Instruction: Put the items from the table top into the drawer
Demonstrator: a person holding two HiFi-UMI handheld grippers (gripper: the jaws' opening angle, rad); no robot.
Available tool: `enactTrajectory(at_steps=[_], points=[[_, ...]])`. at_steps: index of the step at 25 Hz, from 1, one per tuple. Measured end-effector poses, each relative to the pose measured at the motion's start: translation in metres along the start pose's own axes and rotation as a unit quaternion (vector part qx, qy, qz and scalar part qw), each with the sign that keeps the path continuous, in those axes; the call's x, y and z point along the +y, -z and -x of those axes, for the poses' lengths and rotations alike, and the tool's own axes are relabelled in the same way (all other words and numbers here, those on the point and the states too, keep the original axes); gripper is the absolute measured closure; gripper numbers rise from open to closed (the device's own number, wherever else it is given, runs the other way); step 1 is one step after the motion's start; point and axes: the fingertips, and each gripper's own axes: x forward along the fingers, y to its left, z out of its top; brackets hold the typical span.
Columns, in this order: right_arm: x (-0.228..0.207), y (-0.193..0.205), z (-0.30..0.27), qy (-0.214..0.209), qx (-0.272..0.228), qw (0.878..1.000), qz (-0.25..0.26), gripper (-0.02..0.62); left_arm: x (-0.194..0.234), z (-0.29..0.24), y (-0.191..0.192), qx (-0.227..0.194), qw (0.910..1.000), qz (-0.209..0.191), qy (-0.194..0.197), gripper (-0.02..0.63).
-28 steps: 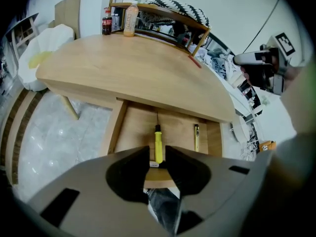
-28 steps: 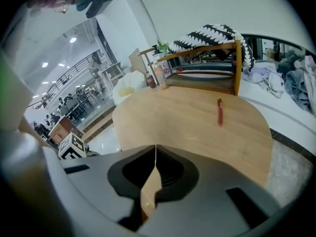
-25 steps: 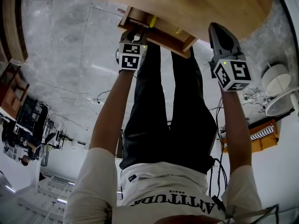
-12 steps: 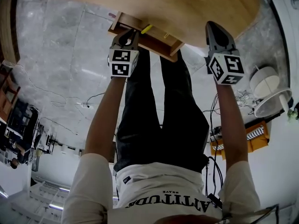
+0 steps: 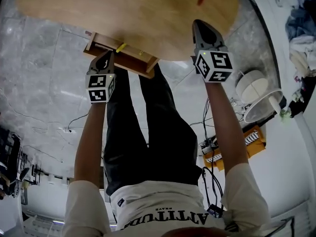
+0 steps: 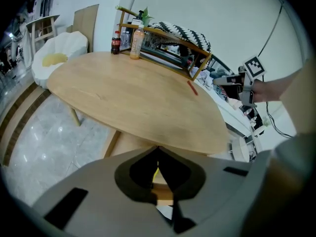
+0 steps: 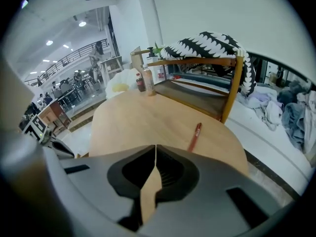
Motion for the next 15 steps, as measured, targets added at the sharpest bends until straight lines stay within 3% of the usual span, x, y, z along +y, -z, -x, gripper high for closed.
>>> enactTrajectory(at_steps=[7, 10, 15], points=[[-0.048, -0.006, -0.027, 0.038, 0.019, 0.999, -0.006, 0.571, -0.012, -0.003, -0.005, -0.007, 0.9999, 0.014, -0.003, 0.584], [-0.062, -0.001, -0.042, 0.045, 0.037, 0.998, -0.006, 0.525, -0.017, -0.006, -0.008, -0.011, 0.9999, 0.012, -0.001, 0.584], [-0.081, 0.010, -0.067, 0.055, 0.068, 0.996, -0.010, 0.509, -0.020, -0.013, -0.013, -0.018, 0.9996, 0.023, -0.003, 0.584]])
